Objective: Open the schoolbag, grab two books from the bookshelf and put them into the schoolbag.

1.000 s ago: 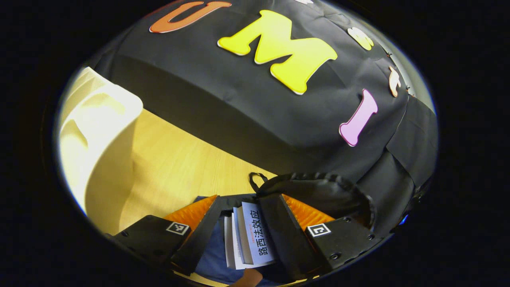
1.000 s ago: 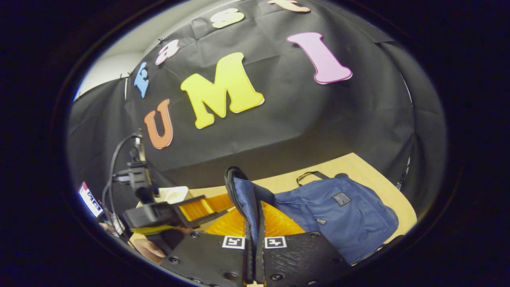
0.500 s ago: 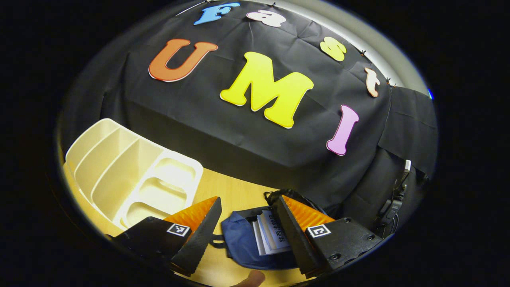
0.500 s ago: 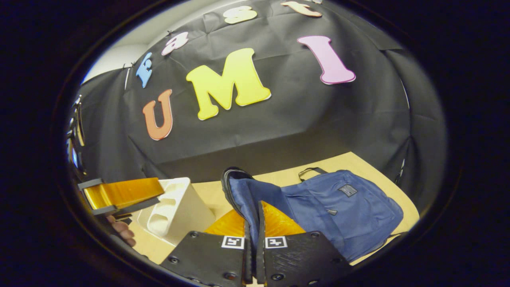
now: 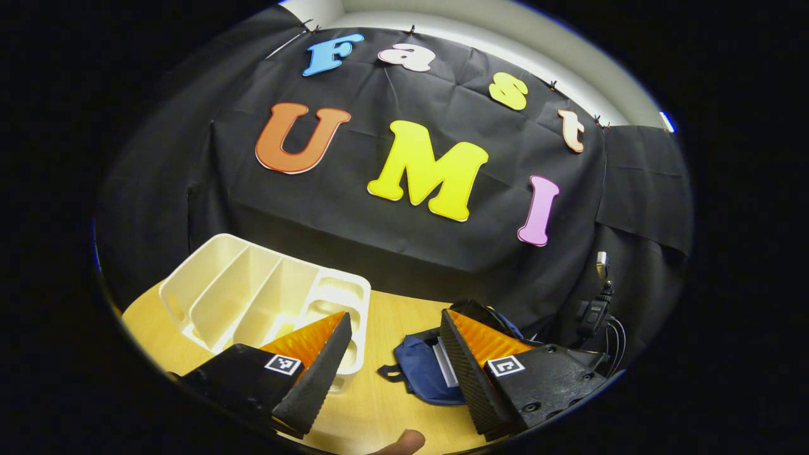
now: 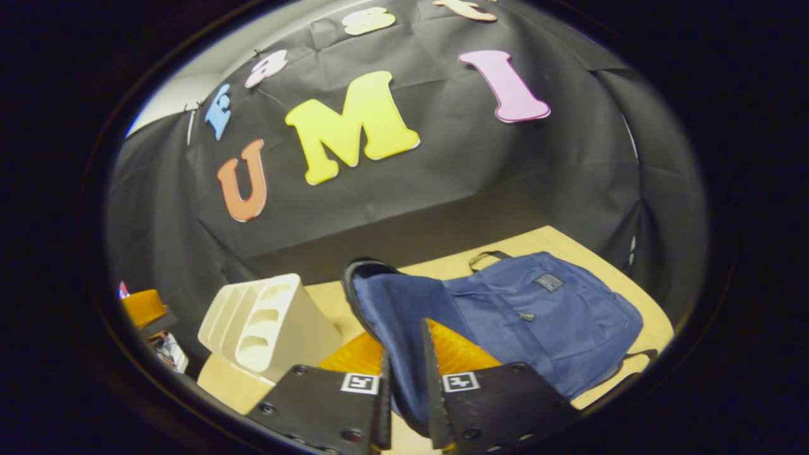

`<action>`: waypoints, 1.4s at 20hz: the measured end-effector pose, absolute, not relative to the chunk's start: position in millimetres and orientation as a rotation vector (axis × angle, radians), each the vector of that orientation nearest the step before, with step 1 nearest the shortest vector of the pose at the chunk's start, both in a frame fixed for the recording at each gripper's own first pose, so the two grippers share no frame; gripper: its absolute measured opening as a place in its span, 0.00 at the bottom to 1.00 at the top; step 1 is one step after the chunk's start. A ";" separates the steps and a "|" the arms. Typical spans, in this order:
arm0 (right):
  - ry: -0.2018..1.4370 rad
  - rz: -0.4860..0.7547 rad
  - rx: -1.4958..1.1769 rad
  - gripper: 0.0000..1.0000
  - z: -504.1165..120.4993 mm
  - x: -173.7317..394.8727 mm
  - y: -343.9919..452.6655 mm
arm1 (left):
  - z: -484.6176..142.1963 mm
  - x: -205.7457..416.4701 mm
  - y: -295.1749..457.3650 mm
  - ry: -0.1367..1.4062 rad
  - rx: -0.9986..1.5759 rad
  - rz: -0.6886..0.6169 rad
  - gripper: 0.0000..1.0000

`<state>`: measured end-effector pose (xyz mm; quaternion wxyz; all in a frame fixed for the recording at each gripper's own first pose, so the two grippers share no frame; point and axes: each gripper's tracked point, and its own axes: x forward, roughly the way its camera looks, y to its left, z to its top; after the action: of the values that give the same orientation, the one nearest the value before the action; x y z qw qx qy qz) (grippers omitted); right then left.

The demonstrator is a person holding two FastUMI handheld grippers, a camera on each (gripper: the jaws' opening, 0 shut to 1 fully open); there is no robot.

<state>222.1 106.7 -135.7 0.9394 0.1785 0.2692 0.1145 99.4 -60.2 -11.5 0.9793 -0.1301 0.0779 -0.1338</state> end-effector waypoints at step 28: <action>0.201 0.388 0.154 0.98 5.7 -5.4 101.6 | -32.5 -57.8 57.6 0.006 -0.207 -0.155 0.91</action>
<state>-5.4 101.6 5.7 0.9733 0.0763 0.0997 0.1924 -57.8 57.6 -32.5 0.9916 -0.1033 0.0027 -0.0775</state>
